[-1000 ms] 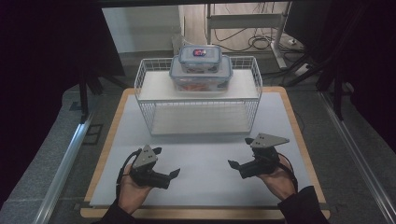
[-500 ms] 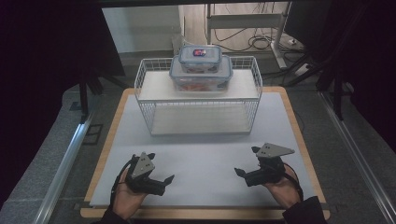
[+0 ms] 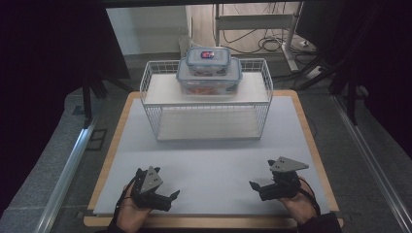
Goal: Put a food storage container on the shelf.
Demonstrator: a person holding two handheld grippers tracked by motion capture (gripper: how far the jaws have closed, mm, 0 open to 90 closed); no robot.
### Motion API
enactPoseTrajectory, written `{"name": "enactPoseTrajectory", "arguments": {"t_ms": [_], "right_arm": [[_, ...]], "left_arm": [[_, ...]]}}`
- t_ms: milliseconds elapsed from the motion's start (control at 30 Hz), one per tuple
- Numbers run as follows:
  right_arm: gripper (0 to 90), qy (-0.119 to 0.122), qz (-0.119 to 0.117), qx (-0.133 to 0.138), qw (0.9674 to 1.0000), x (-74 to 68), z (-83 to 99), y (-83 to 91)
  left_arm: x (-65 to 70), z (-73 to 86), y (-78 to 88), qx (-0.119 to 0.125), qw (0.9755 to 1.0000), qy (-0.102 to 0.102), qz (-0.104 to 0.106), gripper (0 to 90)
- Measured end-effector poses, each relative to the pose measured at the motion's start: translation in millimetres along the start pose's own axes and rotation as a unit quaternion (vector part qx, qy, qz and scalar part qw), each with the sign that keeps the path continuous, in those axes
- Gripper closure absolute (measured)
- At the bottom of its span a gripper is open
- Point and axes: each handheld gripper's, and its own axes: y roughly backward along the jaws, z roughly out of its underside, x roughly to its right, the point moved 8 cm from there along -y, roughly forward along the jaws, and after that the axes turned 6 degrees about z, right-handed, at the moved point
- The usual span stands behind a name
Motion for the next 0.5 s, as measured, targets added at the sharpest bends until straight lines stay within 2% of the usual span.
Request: {"name": "enactPoseTrajectory", "arguments": {"t_ms": [200, 300, 500], "right_arm": [[0.1, -0.001, -0.003, -0.026, 0.9997, -1.3, 15.5, -6.2], [0.1, -0.005, -0.007, -0.045, 0.9990, -0.8, 21.8, -10.6], [0.1, -0.007, -0.009, -0.051, 0.9986, -0.4, 24.1, -12.9]], "left_arm": [[-0.6, 11.0, -2.3, -0.020, 0.9998, 0.010, 0.000, 0.3], [-1.6, 12.2, -2.9, -0.020, 0.9996, 0.018, 0.001, 0.3], [-2.1, 12.4, -4.8, -0.022, 0.9995, 0.021, 0.003, 0.4]]}}
